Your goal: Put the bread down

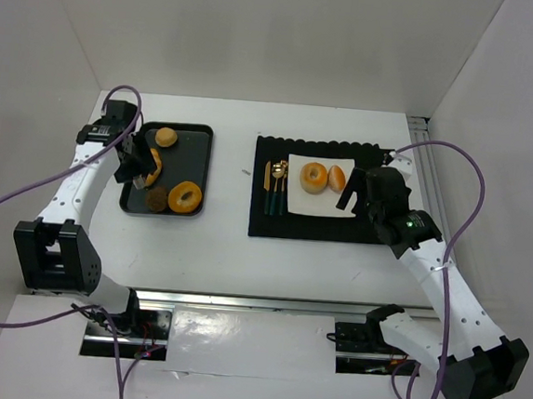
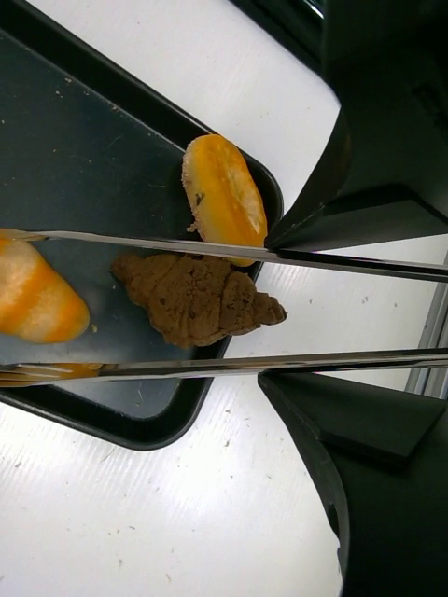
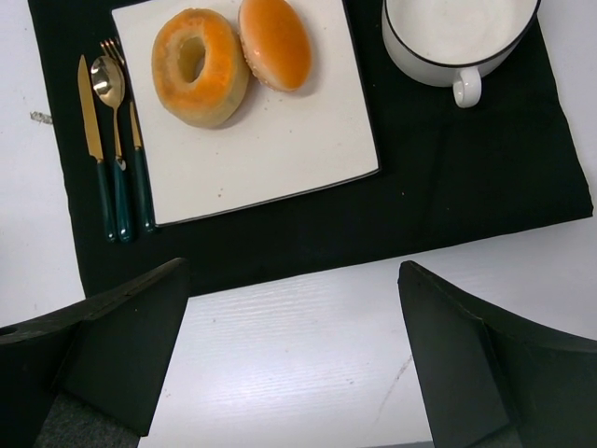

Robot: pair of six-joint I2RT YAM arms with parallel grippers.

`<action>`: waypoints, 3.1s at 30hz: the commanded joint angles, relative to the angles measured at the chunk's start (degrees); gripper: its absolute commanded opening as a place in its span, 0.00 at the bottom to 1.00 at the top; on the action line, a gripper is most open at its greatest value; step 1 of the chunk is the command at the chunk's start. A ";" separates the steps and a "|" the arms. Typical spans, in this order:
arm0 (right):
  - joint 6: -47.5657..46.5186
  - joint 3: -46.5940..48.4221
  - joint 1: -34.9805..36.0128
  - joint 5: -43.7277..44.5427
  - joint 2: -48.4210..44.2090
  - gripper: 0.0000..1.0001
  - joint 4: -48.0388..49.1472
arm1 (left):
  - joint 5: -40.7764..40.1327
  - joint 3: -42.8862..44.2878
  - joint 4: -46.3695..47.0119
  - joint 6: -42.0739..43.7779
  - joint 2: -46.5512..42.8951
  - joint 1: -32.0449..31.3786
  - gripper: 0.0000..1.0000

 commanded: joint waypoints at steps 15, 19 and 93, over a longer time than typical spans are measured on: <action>-0.83 -0.16 -0.25 -0.21 0.44 0.99 3.90 | 12.96 -2.51 5.42 2.06 5.19 6.25 0.46; -0.30 -0.16 -0.25 -0.74 0.44 0.99 3.90 | 13.48 -0.93 5.42 2.06 2.91 6.25 0.34; 4.01 0.19 -0.25 3.13 -8.00 0.99 3.37 | -9.53 3.84 17.10 -1.09 14.39 -35.33 0.62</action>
